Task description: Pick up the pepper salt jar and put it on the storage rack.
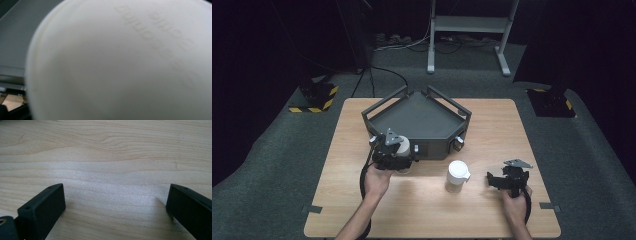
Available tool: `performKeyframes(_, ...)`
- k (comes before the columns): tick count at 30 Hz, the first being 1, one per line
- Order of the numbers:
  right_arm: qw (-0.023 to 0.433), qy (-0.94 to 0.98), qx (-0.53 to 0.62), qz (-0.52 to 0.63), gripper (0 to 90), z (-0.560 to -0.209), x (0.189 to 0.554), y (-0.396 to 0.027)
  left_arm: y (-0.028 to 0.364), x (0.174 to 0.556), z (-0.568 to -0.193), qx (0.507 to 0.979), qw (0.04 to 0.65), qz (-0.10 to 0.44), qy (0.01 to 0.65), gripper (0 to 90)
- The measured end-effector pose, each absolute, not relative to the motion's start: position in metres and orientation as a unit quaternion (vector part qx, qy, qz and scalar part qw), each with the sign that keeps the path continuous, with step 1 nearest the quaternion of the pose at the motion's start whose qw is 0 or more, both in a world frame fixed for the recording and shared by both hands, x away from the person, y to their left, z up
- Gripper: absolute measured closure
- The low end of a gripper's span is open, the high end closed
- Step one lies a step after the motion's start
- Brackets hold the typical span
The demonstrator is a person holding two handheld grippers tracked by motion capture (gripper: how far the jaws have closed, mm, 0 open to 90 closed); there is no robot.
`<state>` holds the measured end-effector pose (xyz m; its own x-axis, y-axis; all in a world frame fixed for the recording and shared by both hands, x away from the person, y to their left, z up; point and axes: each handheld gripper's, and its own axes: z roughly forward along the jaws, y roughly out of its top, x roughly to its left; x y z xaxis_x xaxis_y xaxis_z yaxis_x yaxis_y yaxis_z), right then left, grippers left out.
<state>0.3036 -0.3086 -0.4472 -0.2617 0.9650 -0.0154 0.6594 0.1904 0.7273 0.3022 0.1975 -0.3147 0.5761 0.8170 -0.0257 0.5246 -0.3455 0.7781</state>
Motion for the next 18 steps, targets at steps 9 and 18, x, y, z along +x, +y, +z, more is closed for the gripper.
performKeyframes(9, 0.246, 0.731, 0.555, 0.31, 1.6, -0.447, 0.304, -0.309, 0.201, 0.314, -0.295, 0.794, 0.398, 0.178, 0.424, 33.5)
performKeyframes(18, 0.246, 0.731, 0.555, 0.31, 1.6, -0.447, 0.304, -0.309, 0.203, 0.328, -0.277, 0.791, 0.405, 0.169, 0.426, 33.5)
